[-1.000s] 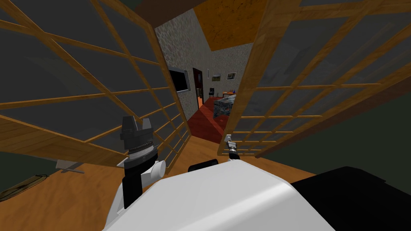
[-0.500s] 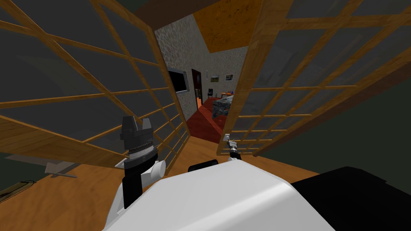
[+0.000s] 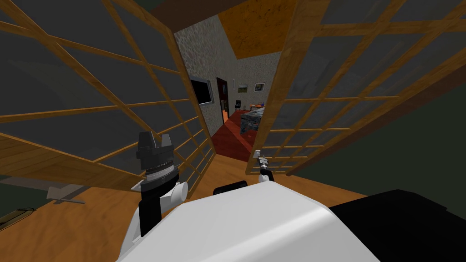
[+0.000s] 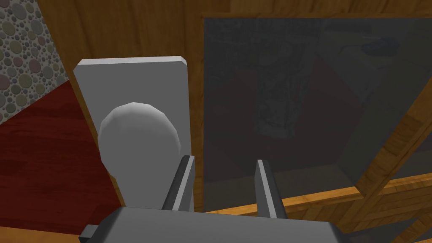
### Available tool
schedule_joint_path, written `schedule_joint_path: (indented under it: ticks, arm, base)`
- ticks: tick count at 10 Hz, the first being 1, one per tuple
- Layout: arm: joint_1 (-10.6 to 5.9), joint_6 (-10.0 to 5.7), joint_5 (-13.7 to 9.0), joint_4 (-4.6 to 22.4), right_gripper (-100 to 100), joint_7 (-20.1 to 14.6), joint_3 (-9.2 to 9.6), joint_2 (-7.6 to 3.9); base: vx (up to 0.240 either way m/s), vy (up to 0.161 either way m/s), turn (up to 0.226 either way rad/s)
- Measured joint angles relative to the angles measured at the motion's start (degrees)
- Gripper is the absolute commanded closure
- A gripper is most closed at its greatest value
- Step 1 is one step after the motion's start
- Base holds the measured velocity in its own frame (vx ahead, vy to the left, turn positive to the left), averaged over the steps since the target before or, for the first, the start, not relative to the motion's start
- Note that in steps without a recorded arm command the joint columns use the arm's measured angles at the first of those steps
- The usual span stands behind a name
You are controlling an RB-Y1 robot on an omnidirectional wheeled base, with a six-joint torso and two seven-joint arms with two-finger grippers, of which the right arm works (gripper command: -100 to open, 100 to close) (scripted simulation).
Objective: Pull the door open
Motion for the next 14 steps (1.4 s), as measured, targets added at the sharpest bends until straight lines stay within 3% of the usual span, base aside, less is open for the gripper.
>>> schedule_joint_path:
  ticks: [1, 6, 7, 9, 12, 14]
  arm:
    - [0.09, 0.12, -0.13, 0.39, 100, -0.05, -0.29, -0.26]
    - [0.03, 0.00, -0.03, 0.02, 100, 0.00, -0.07, -0.05]
    - [0.03, -0.02, -0.01, 0.01, -100, 0.00, -0.04, -0.03]
    - [0.73, -1.84, 0.53, -0.59, -100, -1.12, 0.98, -0.81]
    - [0.91, -4.50, 1.26, 1.39, -100, -3.03, 2.67, -1.36]
    - [1.81, -4.70, 1.49, 0.51, -100, -3.43, 3.36, -1.39]
  base:
    - [0.007, -0.018, 0.012]
    - [-0.002, 0.008, 0.004]
    - [-0.123, -0.029, 0.226]
    - [-0.177, -0.038, 0.074]
    - [-0.102, -0.015, 0.051]
    - [-0.099, -0.018, 0.103]
